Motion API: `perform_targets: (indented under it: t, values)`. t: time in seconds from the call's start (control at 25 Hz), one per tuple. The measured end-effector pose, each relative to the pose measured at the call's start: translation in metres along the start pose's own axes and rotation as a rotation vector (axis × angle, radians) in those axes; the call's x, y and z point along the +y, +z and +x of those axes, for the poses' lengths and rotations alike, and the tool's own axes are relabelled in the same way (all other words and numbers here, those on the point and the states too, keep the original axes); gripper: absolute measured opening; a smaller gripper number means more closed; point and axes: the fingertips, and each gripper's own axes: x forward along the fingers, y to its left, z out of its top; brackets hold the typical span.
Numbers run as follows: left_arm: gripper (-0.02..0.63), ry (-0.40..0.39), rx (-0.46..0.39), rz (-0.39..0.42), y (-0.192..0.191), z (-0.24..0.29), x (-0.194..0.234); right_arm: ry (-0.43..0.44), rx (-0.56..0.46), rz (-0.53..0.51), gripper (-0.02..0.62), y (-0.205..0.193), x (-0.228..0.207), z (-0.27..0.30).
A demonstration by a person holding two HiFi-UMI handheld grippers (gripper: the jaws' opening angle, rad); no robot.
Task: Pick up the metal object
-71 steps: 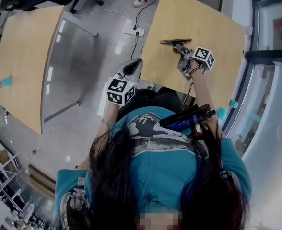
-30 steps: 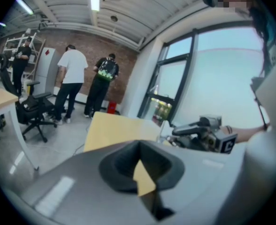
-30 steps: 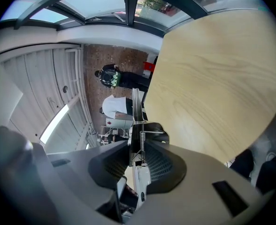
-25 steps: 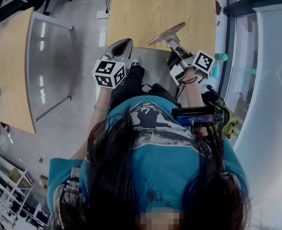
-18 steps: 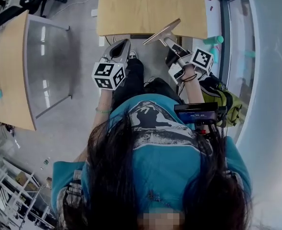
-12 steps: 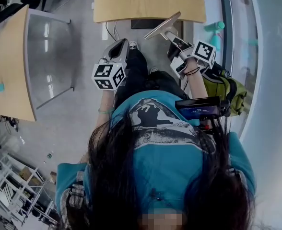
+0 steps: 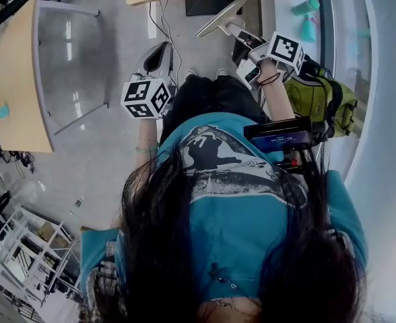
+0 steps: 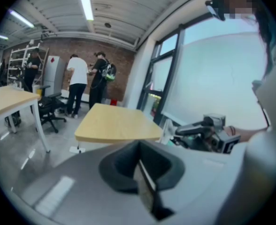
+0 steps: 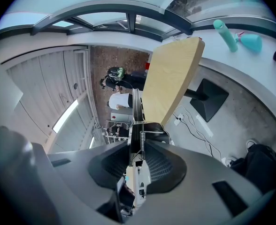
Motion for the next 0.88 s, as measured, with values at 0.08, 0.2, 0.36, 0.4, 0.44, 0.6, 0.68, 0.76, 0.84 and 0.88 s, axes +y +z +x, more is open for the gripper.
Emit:
perform_targets:
  t: [0.08,0.2,0.36,0.4,0.44,0.6,0.68,0.76,0.84,0.88]
  values:
    - [0.003,-0.003,-0.001,-0.001,-0.003,-0.004,0.001,-0.015,0.004,-0.006,0.098,-0.008,-0.001,-0.002]
    - [0.003,-0.018,-0.003,0.002,-0.004,-0.014,0.003,-0.013,0.004,-0.009,0.098,-0.021,0.003,-0.001]
    - [0.003,-0.035,0.009,0.016,-0.011,-0.042,0.006,-0.029,0.008,-0.017,0.098,-0.05,0.014,-0.003]
    - [0.003,-0.039,0.012,0.022,-0.014,-0.05,0.007,-0.035,0.006,-0.016,0.098,-0.059,0.017,-0.005]
    - [0.003,-0.044,0.012,0.026,-0.016,-0.059,0.008,-0.033,0.002,-0.012,0.098,-0.068,0.019,-0.006]
    - [0.003,-0.049,-0.002,0.013,-0.027,-0.107,0.024,-0.023,-0.009,-0.01,0.098,-0.117,0.03,-0.008]
    - [0.003,-0.054,-0.008,0.0,-0.032,-0.124,0.033,-0.044,-0.004,-0.024,0.098,-0.139,0.034,-0.01]
    - [0.003,-0.063,-0.011,-0.006,-0.035,-0.127,0.036,-0.045,-0.006,-0.024,0.098,-0.148,0.033,-0.011]
    - [0.003,-0.075,-0.011,-0.009,-0.038,-0.123,0.035,-0.052,-0.007,-0.023,0.098,-0.15,0.028,-0.013]
    - [0.003,-0.082,-0.011,-0.01,-0.039,-0.121,0.034,-0.055,-0.008,-0.021,0.098,-0.15,0.027,-0.014]
